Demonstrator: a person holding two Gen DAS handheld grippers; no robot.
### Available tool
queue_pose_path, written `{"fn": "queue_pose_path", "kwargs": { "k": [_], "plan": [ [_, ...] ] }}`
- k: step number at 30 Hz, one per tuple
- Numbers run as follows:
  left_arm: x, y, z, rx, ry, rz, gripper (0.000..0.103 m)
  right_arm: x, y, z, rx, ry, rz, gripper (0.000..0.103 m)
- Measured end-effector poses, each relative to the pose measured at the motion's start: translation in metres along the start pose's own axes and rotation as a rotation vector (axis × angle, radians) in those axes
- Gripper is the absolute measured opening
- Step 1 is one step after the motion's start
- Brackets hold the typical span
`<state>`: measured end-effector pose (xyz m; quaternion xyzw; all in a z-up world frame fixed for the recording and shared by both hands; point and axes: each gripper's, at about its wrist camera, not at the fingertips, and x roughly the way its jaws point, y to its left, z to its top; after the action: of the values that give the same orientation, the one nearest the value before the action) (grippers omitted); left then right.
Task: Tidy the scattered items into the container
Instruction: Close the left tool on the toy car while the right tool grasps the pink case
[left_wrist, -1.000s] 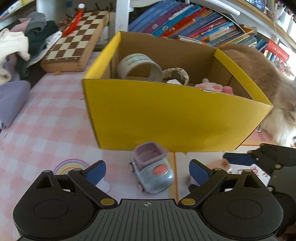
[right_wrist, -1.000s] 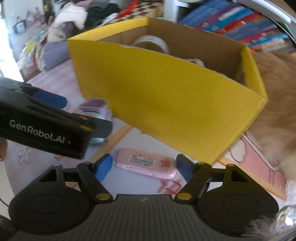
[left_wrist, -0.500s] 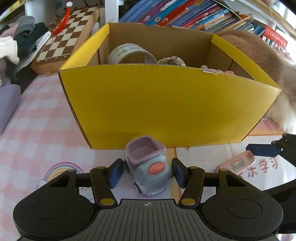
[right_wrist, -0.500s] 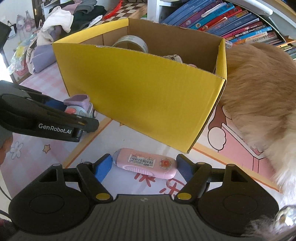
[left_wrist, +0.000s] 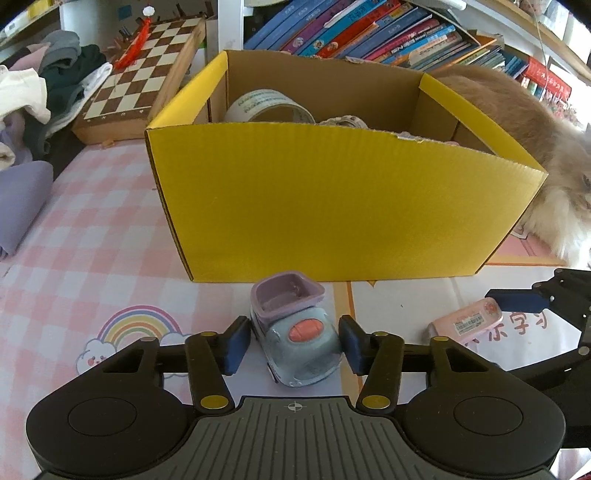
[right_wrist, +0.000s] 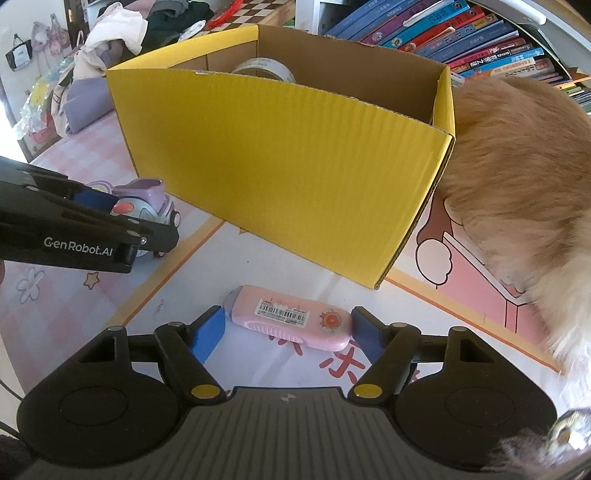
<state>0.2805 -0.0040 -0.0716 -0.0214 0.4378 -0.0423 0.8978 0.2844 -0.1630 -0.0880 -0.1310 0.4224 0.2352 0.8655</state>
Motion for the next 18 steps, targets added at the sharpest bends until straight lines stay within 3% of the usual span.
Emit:
{"fn": "queue_pose_path", "kwargs": {
  "k": [11,18],
  "plan": [
    [-0.013,0.002,-0.006,-0.019,-0.024,-0.014,0.041,-0.01,0.006,-0.002,-0.026,-0.015,0.0,0.073],
    [-0.005,-0.001,-0.012,0.011,0.042,-0.01,0.044,-0.014,0.01,-0.003,-0.032,-0.016,0.003,0.073]
  ]
}}
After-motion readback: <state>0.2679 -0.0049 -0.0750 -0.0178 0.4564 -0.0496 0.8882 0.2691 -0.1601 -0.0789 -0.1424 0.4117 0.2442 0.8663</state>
